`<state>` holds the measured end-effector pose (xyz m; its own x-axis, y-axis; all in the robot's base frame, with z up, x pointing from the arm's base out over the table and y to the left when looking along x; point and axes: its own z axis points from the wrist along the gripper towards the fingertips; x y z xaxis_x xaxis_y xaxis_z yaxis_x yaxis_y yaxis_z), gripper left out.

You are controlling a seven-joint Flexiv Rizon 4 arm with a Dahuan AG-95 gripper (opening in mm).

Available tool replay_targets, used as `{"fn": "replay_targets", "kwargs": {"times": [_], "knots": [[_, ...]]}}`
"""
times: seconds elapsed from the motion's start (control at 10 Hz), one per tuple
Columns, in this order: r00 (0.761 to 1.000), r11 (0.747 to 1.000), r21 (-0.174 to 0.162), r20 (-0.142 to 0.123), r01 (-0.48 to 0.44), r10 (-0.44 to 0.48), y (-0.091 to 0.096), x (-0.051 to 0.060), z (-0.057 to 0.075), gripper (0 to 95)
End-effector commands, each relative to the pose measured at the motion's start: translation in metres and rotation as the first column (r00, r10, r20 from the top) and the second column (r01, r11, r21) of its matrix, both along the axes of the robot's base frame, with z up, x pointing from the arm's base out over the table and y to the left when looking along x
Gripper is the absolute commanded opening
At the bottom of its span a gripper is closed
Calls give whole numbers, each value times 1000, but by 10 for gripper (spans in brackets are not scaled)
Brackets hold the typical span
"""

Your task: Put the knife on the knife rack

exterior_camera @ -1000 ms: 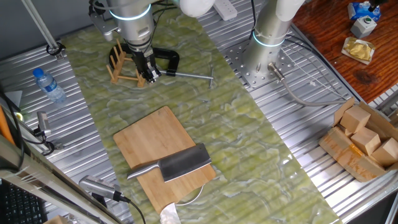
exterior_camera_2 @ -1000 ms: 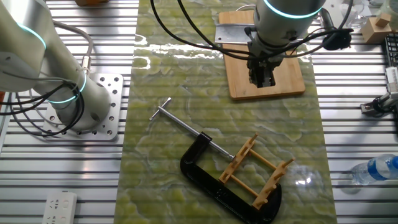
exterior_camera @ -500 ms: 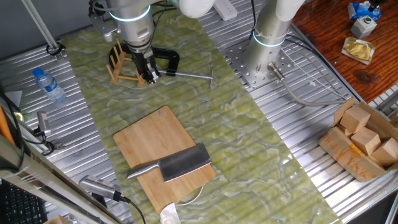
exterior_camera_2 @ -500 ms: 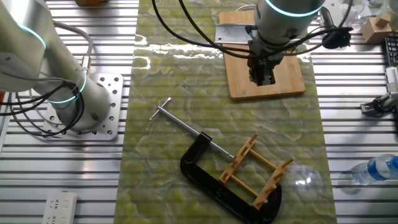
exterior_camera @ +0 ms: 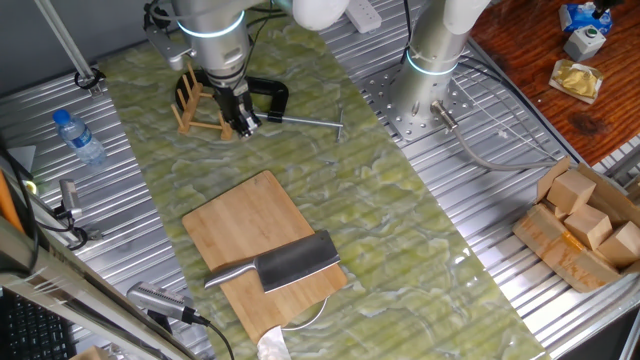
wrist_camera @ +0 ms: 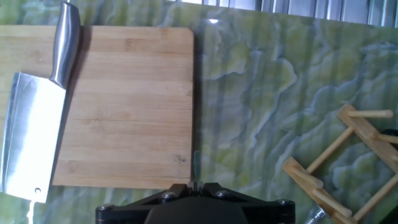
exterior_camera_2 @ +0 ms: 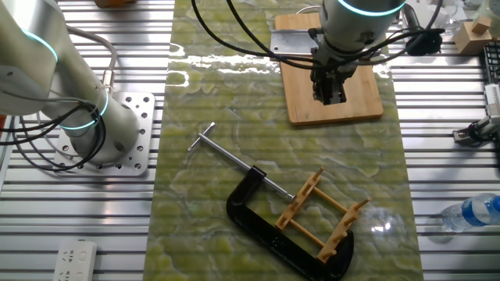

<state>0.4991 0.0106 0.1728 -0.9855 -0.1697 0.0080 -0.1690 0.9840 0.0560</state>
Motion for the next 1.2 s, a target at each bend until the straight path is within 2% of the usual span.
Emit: {"fn": "replay_targets", "kwargs": {"times": [0.1,0.4,0.7,1.2], "knots": [[1000,1000,-1,-7,-18,18,2,-3,5,0],[999,999,13,2,-38,38,5,-10,13,0],[1000,1000,4,-5,-19,19,13,-21,30,0],[1000,1000,7,-2,-20,20,15,-28,32,0]]}}
